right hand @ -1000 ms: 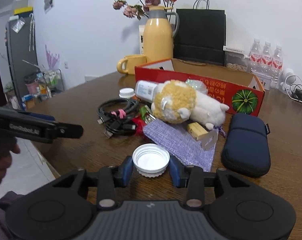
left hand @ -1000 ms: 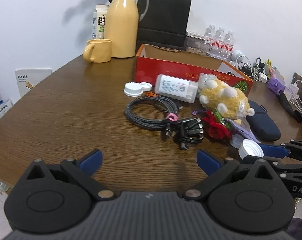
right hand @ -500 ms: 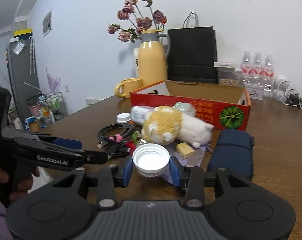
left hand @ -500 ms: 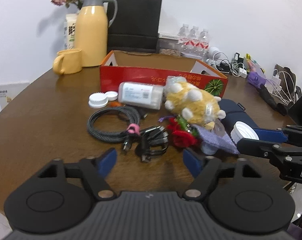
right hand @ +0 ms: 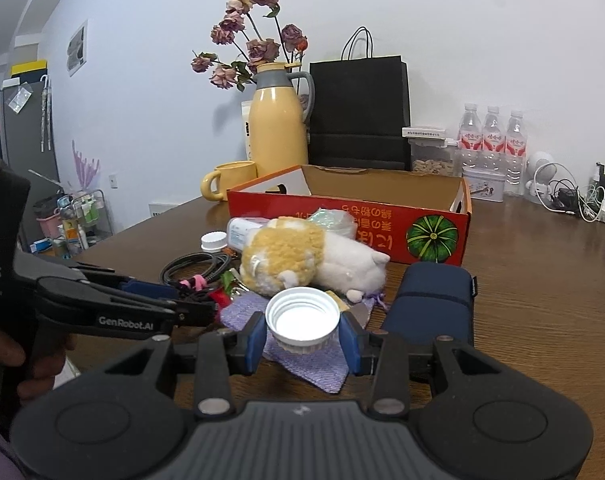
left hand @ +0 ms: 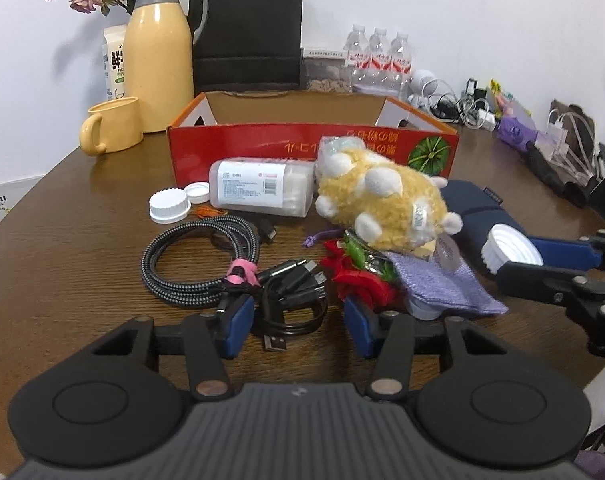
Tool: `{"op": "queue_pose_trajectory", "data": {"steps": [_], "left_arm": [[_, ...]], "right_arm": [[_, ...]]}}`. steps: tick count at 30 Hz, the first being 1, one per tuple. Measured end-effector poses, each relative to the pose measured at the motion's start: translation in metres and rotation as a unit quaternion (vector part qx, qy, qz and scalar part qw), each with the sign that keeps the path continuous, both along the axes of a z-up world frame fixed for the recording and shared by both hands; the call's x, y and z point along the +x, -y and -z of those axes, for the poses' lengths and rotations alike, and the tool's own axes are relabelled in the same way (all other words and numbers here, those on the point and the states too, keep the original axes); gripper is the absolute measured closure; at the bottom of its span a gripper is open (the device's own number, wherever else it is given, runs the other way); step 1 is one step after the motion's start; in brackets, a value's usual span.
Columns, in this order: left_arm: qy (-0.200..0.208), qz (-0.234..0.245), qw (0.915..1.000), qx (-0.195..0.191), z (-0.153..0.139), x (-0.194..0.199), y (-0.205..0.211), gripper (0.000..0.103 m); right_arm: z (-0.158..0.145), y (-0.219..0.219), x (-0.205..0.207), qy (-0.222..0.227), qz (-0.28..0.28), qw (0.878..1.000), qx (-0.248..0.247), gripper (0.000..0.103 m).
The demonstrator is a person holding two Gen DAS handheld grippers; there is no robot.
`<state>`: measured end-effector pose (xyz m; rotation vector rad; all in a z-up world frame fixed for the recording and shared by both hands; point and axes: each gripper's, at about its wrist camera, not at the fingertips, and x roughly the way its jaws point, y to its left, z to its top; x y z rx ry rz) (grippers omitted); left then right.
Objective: Organize objects
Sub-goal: 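Grasp the black cable bundle with the left tool while the right tool grasps the white cap, then carry the cable bundle and white cap into the box and release both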
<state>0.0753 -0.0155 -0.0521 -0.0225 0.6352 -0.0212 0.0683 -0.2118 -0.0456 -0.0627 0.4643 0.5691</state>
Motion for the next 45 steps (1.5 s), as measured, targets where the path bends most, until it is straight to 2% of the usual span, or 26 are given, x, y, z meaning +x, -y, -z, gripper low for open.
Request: {"op": "queue_pose_trajectory", "data": {"steps": [3, 6, 7, 9, 11, 26, 32, 37, 42, 45], "left_arm": [[-0.007, -0.002, 0.9999, 0.009, 0.004, 0.005, 0.003, 0.046], [-0.01, -0.004, 0.9998, 0.018, 0.007, 0.009, 0.006, 0.046], [-0.009, -0.005, 0.9998, 0.017, 0.008, 0.009, 0.007, 0.047], [-0.005, -0.007, 0.9999, 0.014, 0.008, 0.01, 0.006, 0.059], [0.0, -0.008, 0.9999, 0.009, 0.008, 0.01, 0.004, 0.061], [0.015, -0.002, 0.9998, 0.012, -0.003, -0.012, -0.003, 0.062], [0.054, -0.004, 0.9985, 0.01, -0.025, -0.019, -0.008, 0.062], [0.113, -0.016, 0.9934, 0.009, -0.055, -0.012, -0.01, 0.062], [0.161, -0.022, 0.9867, 0.01, -0.083, 0.014, -0.008, 0.062], [0.168, -0.026, 0.9855, 0.006, -0.097, 0.04, -0.008, 0.062]], "right_arm": [[0.001, 0.001, 0.002, -0.001, 0.001, 1.0, -0.001, 0.065], [0.003, 0.002, 0.005, -0.001, 0.001, 1.0, -0.001, 0.065], [0.004, 0.002, 0.006, -0.001, 0.001, 1.0, -0.001, 0.065], [0.005, 0.003, 0.008, -0.001, 0.0, 1.0, 0.0, 0.065], [0.006, 0.003, 0.008, -0.002, 0.001, 1.0, 0.0, 0.065], [0.006, 0.007, 0.013, 0.005, 0.006, 1.0, 0.002, 0.065], [-0.002, 0.007, 0.014, 0.022, 0.008, 1.0, 0.001, 0.065], [-0.02, 0.007, 0.027, 0.052, 0.015, 0.998, 0.01, 0.065], [-0.04, -0.001, 0.054, 0.086, 0.026, 0.996, 0.016, 0.065], [-0.053, -0.01, 0.076, 0.104, 0.032, 0.994, 0.01, 0.065]]}}
